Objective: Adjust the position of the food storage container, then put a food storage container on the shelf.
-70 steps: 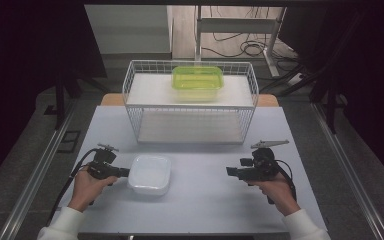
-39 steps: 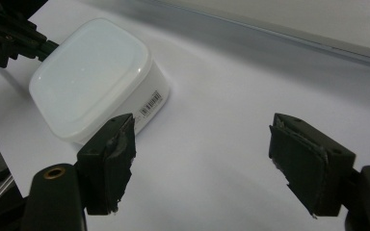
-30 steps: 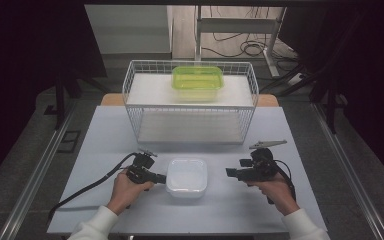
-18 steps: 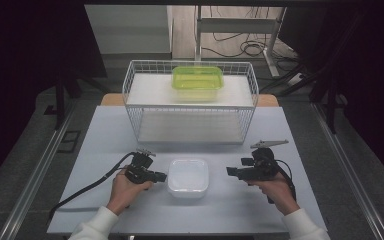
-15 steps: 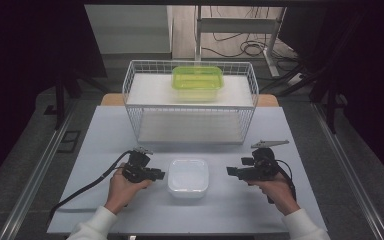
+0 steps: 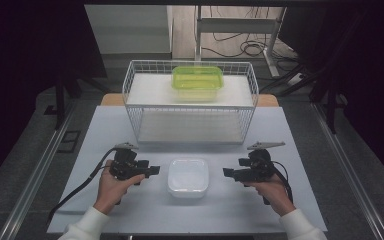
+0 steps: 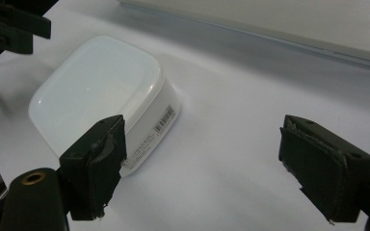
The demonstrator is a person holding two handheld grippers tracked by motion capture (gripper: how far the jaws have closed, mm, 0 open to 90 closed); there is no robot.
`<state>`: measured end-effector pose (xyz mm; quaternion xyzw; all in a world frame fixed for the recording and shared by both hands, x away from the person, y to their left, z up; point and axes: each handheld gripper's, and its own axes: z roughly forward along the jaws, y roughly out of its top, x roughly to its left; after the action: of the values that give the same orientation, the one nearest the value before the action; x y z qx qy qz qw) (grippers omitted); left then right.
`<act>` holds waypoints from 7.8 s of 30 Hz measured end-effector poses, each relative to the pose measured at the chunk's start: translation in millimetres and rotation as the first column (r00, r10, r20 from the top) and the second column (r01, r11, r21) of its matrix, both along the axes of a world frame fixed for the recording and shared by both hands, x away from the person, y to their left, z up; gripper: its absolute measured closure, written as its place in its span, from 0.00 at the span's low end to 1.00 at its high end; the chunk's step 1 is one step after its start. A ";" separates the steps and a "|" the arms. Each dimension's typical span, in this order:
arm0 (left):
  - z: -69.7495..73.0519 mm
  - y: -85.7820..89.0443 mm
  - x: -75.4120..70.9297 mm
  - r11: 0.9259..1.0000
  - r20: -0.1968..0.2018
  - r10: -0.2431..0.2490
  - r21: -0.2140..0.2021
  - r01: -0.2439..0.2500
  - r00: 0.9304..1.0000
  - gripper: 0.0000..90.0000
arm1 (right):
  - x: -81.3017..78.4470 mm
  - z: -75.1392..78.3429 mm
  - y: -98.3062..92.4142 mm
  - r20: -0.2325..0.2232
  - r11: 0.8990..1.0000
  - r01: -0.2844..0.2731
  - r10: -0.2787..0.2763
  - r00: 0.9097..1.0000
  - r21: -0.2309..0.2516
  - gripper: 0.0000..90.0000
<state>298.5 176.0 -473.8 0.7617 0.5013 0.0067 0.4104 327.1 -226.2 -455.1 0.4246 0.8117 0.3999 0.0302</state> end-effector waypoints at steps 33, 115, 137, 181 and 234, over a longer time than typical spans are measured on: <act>-22.7 -14.4 14.0 0.968 -0.199 -0.063 -0.250 0.011 0.978 0.44 | 6.3 -21.6 30.4 -0.167 0.979 0.052 -0.018 0.986 0.199 0.39; -13.6 -17.4 -1.6 0.934 -0.127 -0.082 -0.355 0.032 0.989 0.88 | 0.4 -19.9 30.6 -0.218 0.934 0.014 0.069 0.973 0.358 0.88; 12.0 -17.9 4.5 0.929 -0.065 -0.078 -0.367 0.049 0.995 0.88 | 4.4 7.4 27.6 -0.128 0.929 -0.034 0.088 0.988 0.369 0.88; 112.7 -22.3 44.3 0.932 0.104 -0.063 -0.350 0.096 0.993 0.88 | 37.2 102.6 24.8 0.056 0.918 -0.081 0.065 0.996 0.387 0.88; 202.4 -16.1 119.3 0.926 0.200 -0.051 -0.357 0.121 0.979 0.89 | 115.3 182.4 28.4 0.099 0.898 -0.073 0.033 0.995 0.434 0.88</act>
<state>417.9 159.8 -271.5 0.6890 0.4189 -0.0338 0.5905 442.4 -197.8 -272.6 0.3803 0.7104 0.5908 -0.0406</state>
